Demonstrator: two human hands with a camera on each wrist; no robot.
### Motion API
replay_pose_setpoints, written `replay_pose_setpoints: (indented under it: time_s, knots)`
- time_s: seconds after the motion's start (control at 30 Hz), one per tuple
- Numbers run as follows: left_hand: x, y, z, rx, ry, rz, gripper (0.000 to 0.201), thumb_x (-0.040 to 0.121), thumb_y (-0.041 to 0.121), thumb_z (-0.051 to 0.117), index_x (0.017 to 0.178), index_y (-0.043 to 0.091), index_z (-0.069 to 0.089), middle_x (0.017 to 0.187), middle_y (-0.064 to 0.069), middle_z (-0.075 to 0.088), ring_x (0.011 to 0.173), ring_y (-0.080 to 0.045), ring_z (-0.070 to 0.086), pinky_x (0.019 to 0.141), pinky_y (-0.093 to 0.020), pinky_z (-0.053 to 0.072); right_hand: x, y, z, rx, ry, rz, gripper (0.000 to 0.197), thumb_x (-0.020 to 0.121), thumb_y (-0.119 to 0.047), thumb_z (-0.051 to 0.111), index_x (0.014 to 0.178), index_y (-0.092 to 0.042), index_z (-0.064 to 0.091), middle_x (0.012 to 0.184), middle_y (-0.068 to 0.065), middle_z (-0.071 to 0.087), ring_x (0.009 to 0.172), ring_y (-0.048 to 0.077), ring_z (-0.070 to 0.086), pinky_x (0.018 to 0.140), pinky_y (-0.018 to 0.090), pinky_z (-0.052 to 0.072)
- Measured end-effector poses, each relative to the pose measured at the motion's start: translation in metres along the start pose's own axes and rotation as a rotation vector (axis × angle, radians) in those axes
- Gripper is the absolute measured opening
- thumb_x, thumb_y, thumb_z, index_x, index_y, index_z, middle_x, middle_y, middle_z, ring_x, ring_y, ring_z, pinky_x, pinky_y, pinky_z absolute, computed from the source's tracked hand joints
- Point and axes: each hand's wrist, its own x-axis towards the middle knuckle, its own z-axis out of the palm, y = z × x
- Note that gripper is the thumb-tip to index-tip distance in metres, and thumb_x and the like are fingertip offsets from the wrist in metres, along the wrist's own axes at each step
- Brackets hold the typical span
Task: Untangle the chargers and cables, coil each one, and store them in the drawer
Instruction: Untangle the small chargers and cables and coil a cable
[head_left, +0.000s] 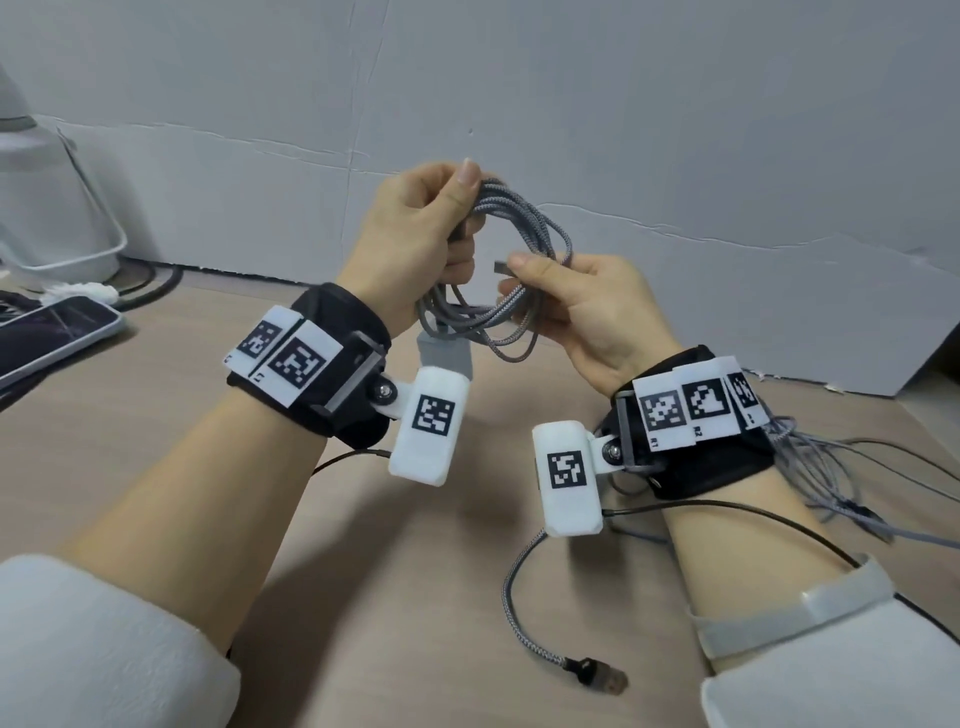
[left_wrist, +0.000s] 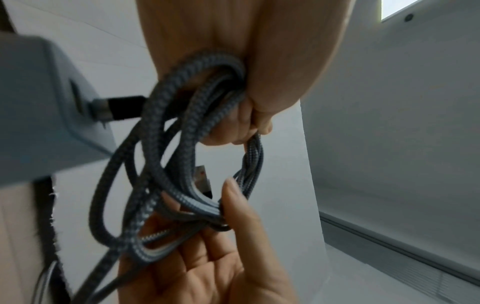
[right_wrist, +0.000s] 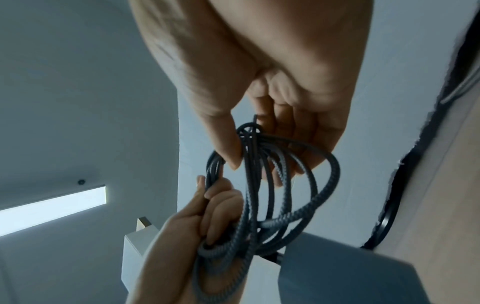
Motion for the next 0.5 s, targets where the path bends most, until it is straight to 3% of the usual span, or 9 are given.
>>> replay_pose_setpoints:
  time_s: [0.13,0.23,0.37,0.43,0.5]
  knots:
    - [0.001,0.012,0.002,-0.015,-0.089,-0.013,0.026,0.109,0.024,0.043,0.099,0.002,0.052,0.066,-0.001,0.041,0.054,-0.012,0.019,0.042,-0.018,0.027,-0.005,-0.001,-0.003,0.083,-0.02,0.003,0.005,0.092,-0.005,0.067,0.088,-0.002,0.069,0.073,0.009,0.071,0.074,0.021,0.066,0.083,0.04,0.056]
    - [0.006,0.028,0.012,0.002,-0.217,-0.081,0.026,0.108,0.025,0.044,0.091,0.006,0.05,0.069,-0.002,0.044,0.05,-0.008,0.028,0.043,-0.017,0.031,-0.009,0.004,-0.003,0.231,0.023,-0.004,0.011,0.095,-0.008,0.063,0.099,0.0,0.069,0.08,0.009,0.073,0.075,0.017,0.07,0.08,0.035,0.054]
    - [0.021,0.06,0.043,0.114,-0.386,-0.211,0.013,0.108,0.014,0.043,0.112,0.002,0.047,0.076,-0.005,0.046,0.054,-0.008,0.036,0.049,-0.019,0.036,-0.014,0.005,-0.005,0.438,0.074,-0.017,0.021,0.099,-0.024,0.06,0.095,-0.006,0.069,0.087,0.011,0.074,0.08,0.022,0.068,0.076,0.037,0.049]
    - [0.026,0.074,0.062,0.144,-0.453,-0.275,0.014,0.108,0.011,0.042,0.116,0.002,0.047,0.076,-0.005,0.046,0.057,-0.009,0.038,0.051,-0.02,0.038,-0.018,0.001,-0.007,0.543,0.043,-0.007,0.029,0.1,-0.035,0.057,0.102,-0.007,0.064,0.099,0.013,0.073,0.094,0.029,0.067,0.087,0.043,0.049]
    - [0.029,0.085,0.079,0.135,-0.495,-0.307,0.014,0.108,0.009,0.039,0.114,0.0,0.048,0.077,-0.006,0.046,0.057,-0.009,0.039,0.05,-0.02,0.038,-0.024,-0.004,-0.012,0.635,0.003,-0.018,0.033,0.102,-0.041,0.053,0.107,-0.009,0.058,0.109,0.015,0.071,0.107,0.036,0.065,0.105,0.056,0.043]
